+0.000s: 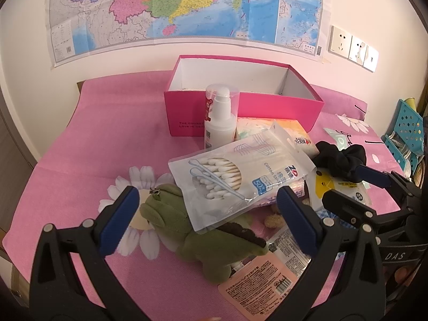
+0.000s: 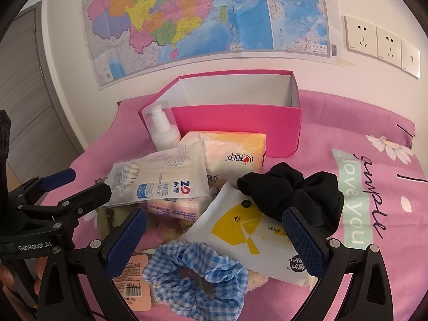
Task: Organize soft objects
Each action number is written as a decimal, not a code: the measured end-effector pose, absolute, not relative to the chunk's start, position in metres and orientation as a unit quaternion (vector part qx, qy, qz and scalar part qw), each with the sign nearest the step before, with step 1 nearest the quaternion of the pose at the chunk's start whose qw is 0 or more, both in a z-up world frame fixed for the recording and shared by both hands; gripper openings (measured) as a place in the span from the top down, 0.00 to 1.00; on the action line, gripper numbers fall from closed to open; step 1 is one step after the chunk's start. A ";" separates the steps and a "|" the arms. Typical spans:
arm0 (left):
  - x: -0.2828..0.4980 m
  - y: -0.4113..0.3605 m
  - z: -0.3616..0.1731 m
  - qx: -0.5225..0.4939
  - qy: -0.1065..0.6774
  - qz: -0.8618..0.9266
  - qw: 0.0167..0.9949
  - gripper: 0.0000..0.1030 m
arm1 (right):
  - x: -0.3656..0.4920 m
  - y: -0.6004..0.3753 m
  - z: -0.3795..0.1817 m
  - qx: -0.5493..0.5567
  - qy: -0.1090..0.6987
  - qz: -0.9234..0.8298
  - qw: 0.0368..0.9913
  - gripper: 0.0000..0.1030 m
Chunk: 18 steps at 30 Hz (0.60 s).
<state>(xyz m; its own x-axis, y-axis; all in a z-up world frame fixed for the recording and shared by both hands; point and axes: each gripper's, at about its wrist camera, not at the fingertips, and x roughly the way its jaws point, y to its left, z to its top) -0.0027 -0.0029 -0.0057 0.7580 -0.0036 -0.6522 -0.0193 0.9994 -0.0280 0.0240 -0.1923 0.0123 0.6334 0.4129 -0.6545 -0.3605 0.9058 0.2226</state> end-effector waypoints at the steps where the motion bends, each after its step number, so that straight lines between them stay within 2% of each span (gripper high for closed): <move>1: -0.003 -0.003 -0.006 -0.017 0.348 0.004 0.937 0.01 | 0.024 -0.192 0.012 0.036 0.371 0.214 0.903 0.00; 18: -0.002 -0.003 -0.007 -0.018 0.350 0.003 0.937 0.01 | 0.028 -0.192 0.012 0.040 0.374 0.222 0.900 0.00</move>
